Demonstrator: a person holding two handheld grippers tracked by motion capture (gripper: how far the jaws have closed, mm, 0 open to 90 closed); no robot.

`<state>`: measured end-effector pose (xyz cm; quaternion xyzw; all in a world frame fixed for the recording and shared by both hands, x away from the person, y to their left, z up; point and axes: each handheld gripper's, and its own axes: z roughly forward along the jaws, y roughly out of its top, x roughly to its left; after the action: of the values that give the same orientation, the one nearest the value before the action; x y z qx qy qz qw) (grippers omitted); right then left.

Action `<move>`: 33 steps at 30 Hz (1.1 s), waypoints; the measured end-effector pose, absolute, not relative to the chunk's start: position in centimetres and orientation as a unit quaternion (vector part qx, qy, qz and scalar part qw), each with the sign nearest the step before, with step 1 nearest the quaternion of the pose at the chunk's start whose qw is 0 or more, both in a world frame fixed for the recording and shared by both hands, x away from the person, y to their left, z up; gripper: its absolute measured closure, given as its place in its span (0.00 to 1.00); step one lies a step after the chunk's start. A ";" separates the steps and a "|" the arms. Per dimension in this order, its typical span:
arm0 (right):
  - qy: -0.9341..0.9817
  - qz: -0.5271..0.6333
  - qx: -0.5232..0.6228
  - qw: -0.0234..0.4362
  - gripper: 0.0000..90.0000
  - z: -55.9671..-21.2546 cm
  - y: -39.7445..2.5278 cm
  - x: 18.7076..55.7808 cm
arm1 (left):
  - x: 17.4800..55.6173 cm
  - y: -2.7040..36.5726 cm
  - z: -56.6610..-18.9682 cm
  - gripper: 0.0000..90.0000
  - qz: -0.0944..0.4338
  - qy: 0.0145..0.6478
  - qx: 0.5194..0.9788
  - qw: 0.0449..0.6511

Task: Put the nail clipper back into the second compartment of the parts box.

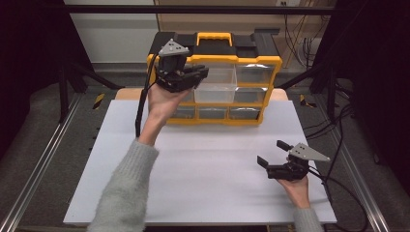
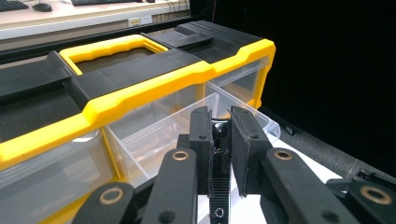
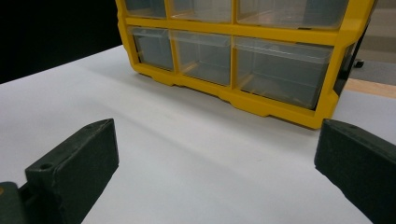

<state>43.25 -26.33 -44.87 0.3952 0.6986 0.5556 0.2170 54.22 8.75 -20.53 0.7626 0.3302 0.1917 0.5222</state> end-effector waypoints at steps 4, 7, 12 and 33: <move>0.698 0.556 0.394 0.218 0.00 -44.9 -26.4 43.3 | 54.6 8.6 -20.5 0.88 0.191 0.330 0.762 0.523; 0.699 0.555 0.395 0.217 0.00 -44.9 -26.3 43.2 | 55.2 8.5 -20.5 0.88 0.192 0.334 0.763 0.519; 0.699 0.556 0.395 0.217 0.00 -44.9 -26.4 43.2 | 55.9 8.5 -20.5 0.88 0.191 0.339 0.761 0.520; 0.700 0.555 0.395 0.216 0.00 -44.9 -26.3 43.3 | 58.4 7.6 -21.2 0.88 0.195 0.349 0.762 0.510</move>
<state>43.25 -26.30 -44.93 0.3946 0.6998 0.5547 0.2164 58.37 7.56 -21.21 0.7617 0.3490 0.1946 0.5100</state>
